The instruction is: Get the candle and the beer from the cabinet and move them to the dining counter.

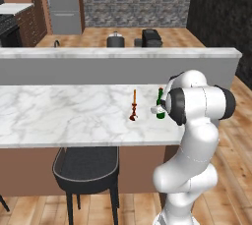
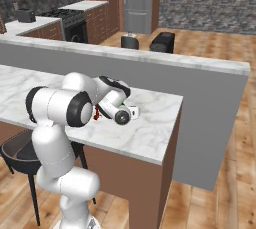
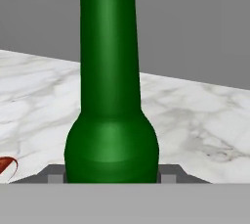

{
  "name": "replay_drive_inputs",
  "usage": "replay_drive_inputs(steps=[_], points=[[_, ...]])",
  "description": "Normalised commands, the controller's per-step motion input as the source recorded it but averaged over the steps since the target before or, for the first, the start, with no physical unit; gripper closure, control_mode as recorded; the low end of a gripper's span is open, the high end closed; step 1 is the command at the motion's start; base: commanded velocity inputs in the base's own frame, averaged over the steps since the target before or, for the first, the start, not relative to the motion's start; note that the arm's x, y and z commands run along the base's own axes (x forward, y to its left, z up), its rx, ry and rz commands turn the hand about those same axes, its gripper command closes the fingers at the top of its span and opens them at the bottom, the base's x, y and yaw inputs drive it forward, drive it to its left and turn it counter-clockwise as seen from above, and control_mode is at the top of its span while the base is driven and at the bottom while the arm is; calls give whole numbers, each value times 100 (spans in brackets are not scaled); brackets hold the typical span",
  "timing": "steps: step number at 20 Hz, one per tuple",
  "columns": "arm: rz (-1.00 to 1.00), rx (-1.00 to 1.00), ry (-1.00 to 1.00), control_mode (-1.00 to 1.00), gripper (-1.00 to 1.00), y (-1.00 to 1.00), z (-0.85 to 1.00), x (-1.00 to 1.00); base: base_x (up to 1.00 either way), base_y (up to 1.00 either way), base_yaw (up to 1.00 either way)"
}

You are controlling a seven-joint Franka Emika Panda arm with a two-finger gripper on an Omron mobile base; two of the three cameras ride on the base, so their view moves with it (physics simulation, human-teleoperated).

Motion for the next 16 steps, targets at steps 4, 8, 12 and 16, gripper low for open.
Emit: replay_drive_inputs(steps=[4,8,12,16], points=[[0,0,0,-100,-100,0,0,0,0,0,0],[0,0,0,-100,-100,0,0,0,0,0,0],[0,0,0,-100,-100,0,0,0,0,0,0],[0,0,0,-100,-100,0,0,0,0,0,0]])
